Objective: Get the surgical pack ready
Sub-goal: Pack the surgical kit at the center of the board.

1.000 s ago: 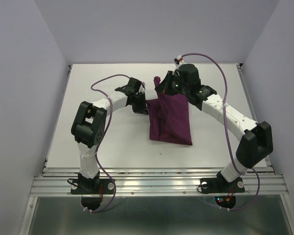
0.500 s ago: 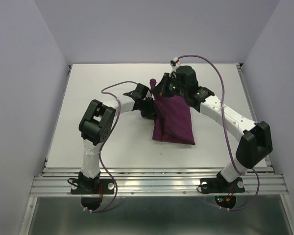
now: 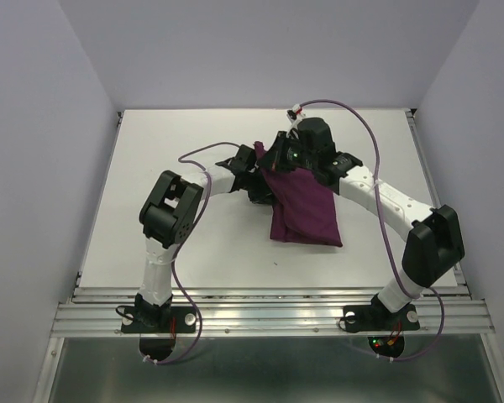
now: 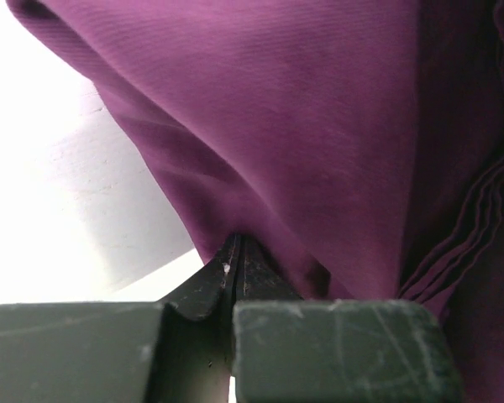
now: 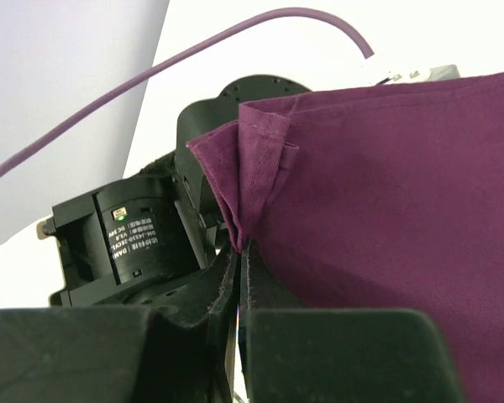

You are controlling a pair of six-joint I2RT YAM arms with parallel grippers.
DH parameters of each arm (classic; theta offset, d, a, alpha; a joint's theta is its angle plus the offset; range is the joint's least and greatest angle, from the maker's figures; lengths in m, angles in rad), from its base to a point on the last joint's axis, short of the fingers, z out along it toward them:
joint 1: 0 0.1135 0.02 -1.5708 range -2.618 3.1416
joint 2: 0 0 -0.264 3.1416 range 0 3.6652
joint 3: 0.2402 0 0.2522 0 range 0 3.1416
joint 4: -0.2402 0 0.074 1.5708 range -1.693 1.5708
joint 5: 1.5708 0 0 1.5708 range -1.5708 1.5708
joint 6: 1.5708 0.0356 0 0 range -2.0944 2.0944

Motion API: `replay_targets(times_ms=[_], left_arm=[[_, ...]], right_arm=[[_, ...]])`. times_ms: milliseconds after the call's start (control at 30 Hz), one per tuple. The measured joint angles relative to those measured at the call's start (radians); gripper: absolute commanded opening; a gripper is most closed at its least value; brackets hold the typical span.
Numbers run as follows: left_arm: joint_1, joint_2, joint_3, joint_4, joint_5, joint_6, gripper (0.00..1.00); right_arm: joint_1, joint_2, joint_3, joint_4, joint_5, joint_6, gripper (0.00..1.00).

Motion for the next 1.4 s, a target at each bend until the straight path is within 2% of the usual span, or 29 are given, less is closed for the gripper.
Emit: replay_targets(times_ms=[300,433,667,833,1033,1067,1167,1200,1233,1267,1367,1400], left_arm=[[0.001,0.009,-0.004,0.019,0.022,-0.019,0.0],[0.025,-0.008,-0.055,0.056,0.047,-0.014,0.0],[0.163,-0.119,-0.209,0.053,0.063,0.006,0.0],[0.292,-0.206,-0.235,0.039,0.048,0.031,0.0],[0.374,-0.253,-0.243,0.026,0.039,0.05,0.0],[0.386,-0.259,-0.249,0.022,0.038,0.052,0.05],[0.414,-0.271,-0.258,0.005,0.035,0.056,0.11],[0.426,-0.28,-0.261,-0.006,0.032,0.06,0.15],[0.434,-0.285,-0.261,-0.011,0.031,0.06,0.17],[0.445,-0.294,-0.261,-0.021,0.028,0.065,0.27],[0.468,-0.324,-0.262,-0.039,0.024,0.083,0.44],[0.474,-0.333,-0.262,-0.042,0.023,0.085,0.47]], right_arm=[[0.016,-0.001,-0.069,0.045,-0.021,0.006,0.01],[0.021,-0.002,-0.092,0.05,-0.032,0.008,0.01],[0.024,-0.002,-0.097,0.053,-0.051,0.013,0.01],[0.029,0.001,-0.097,0.072,-0.067,0.013,0.01],[0.078,0.047,-0.097,0.092,-0.088,0.013,0.01],[0.089,0.058,-0.097,0.095,-0.089,0.013,0.02],[0.127,0.098,-0.099,0.105,-0.092,0.012,0.3],[0.139,0.111,-0.103,0.111,-0.095,0.014,0.43],[0.149,0.121,-0.105,0.111,-0.099,0.018,0.51],[0.164,0.137,-0.109,0.116,-0.106,0.026,0.59],[0.183,0.167,-0.117,0.117,-0.12,0.025,0.78],[0.192,0.171,-0.119,0.108,-0.118,0.02,0.79]])
